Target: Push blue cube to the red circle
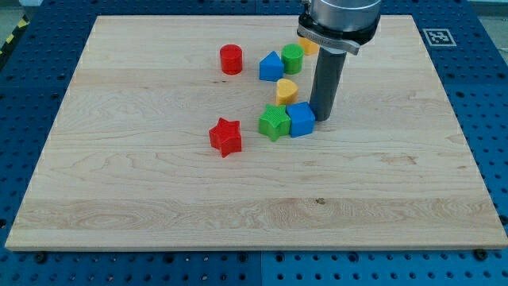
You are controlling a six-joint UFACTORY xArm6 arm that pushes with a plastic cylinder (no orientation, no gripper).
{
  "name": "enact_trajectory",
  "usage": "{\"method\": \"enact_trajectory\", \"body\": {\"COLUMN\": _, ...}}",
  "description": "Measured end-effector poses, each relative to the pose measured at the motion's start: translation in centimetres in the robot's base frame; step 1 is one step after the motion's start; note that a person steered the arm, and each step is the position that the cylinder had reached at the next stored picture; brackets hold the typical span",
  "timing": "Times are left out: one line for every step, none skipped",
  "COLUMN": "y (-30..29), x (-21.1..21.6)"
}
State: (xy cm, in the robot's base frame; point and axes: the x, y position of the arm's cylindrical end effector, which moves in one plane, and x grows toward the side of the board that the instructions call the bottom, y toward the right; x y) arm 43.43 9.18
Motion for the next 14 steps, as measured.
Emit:
{"method": "enact_trajectory", "body": {"y": 2.5, "x": 0.3}}
{"method": "enact_trajectory", "body": {"y": 3.7, "x": 2.4}}
{"method": "enact_trajectory", "body": {"y": 3.5, "x": 5.3}}
{"method": "enact_trajectory", "body": {"y": 2.7, "x": 5.3}}
{"method": "enact_trajectory", "body": {"y": 0.7, "x": 4.0}}
{"method": "enact_trajectory", "body": {"y": -2.6, "x": 3.4}}
{"method": "enact_trajectory", "body": {"y": -5.7, "x": 2.6}}
{"method": "enact_trajectory", "body": {"y": -6.8, "x": 1.3}}
{"method": "enact_trajectory", "body": {"y": -4.5, "x": 1.3}}
{"method": "enact_trajectory", "body": {"y": -0.4, "x": 1.3}}
{"method": "enact_trajectory", "body": {"y": -0.3, "x": 1.1}}
{"method": "enact_trajectory", "body": {"y": -3.1, "x": 0.5}}
{"method": "enact_trajectory", "body": {"y": -5.9, "x": -0.6}}
{"method": "enact_trajectory", "body": {"y": -5.2, "x": -0.6}}
